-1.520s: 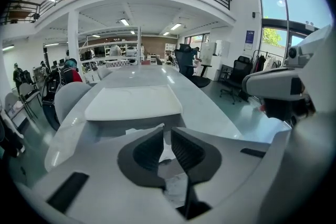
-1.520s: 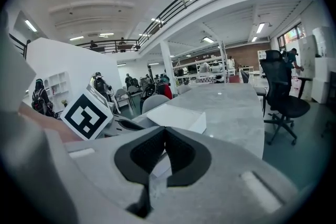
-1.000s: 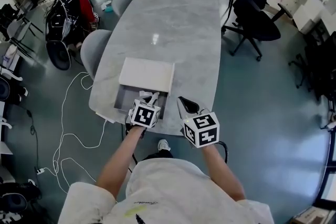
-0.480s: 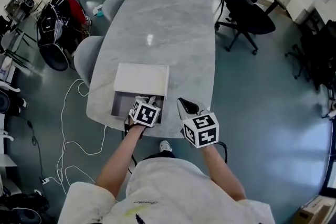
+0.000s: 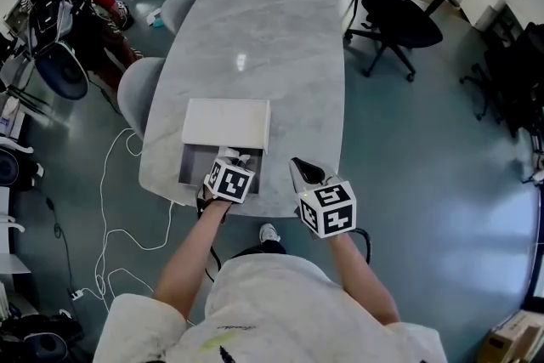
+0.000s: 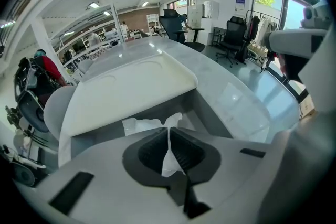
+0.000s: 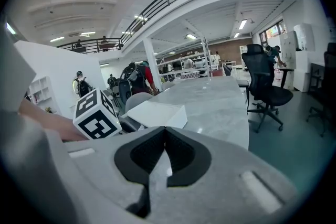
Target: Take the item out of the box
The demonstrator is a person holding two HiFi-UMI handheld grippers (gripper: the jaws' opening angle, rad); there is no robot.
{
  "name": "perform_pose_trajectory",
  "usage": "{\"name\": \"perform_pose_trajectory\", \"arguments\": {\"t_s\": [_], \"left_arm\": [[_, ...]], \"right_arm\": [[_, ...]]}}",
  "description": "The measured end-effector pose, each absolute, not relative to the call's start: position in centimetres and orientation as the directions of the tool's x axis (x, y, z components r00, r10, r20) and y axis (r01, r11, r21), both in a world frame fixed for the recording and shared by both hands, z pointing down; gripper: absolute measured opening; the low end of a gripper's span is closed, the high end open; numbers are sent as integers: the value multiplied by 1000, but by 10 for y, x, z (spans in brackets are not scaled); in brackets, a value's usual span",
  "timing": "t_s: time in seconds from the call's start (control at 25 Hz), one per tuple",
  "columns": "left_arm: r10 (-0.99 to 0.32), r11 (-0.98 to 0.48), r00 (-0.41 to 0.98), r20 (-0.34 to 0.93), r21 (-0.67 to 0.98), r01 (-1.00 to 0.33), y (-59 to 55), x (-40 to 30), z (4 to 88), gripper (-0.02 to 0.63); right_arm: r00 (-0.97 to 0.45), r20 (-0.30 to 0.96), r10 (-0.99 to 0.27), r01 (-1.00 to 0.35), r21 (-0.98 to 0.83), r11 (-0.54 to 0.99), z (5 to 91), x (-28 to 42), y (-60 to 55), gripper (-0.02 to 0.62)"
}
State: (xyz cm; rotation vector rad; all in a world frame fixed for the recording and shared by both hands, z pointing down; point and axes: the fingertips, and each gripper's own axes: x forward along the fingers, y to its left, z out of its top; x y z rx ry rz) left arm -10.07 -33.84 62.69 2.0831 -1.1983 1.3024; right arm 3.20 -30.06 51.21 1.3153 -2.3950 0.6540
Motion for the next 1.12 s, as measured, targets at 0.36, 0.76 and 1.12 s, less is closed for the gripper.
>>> {"name": "perform_pose_trajectory", "arguments": {"t_s": [0.36, 0.76, 1.12], "left_arm": [[-540, -491, 196, 818, -118, -863, -320, -119, 603, 18], [-705, -398, 212, 677, -129, -908, -304, -128, 538, 18], [-817, -334, 266, 512, -44, -942, -262, -131, 488, 18]], "right_arm": [[-548, 469, -693, -833, -228, 504, 509, 19, -279, 5], [-580, 430, -692, -810, -209, 549, 483, 12, -255, 5], [-609, 382, -695, -786, -180, 591, 465, 9, -236, 5]]}}
